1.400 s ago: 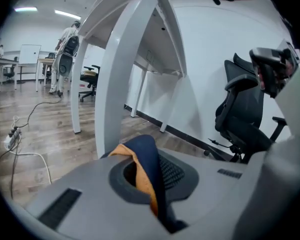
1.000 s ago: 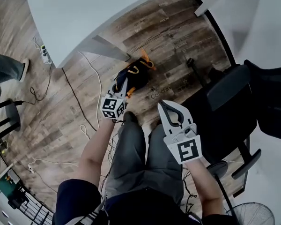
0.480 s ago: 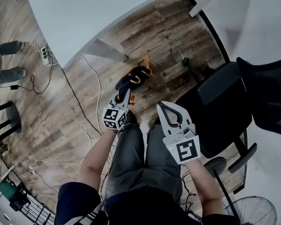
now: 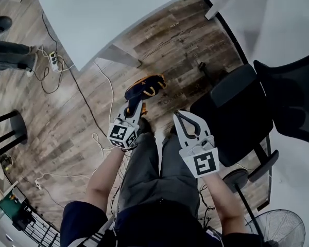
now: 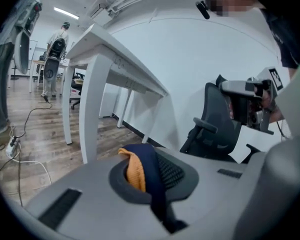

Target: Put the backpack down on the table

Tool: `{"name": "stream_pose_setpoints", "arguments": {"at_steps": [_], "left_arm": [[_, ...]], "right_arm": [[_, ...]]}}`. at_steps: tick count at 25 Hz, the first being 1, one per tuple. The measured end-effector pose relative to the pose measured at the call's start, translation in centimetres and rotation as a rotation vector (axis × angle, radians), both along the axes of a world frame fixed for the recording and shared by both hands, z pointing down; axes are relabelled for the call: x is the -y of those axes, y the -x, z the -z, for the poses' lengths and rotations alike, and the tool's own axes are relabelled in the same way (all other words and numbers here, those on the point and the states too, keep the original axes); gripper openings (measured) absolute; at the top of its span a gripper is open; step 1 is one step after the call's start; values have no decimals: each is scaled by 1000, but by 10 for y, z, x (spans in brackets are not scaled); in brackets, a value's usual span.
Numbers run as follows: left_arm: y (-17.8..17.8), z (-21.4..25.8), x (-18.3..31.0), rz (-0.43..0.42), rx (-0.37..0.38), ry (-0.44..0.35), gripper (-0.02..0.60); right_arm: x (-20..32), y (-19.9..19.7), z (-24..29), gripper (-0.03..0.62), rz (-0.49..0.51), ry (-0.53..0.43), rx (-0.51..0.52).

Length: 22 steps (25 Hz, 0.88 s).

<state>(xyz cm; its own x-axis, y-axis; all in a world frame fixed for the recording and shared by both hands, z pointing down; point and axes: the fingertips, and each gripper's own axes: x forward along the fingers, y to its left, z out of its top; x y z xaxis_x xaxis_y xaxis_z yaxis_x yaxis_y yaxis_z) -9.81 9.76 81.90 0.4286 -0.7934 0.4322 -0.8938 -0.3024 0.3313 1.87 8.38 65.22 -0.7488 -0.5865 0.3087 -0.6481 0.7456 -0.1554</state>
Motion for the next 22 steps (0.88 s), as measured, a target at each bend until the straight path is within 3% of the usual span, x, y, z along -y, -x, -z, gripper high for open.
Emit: {"name": "stream_pose_setpoints", "arguments": {"at_steps": [12, 22], "left_arm": [[-11, 153, -6, -24, -5, -90, 0], [-15, 250, -3, -28, -7, -166, 1]], "right_arm": [[-9, -19, 91, 0, -18, -29, -14], [-9, -27, 151, 0, -36, -89, -22]]}}
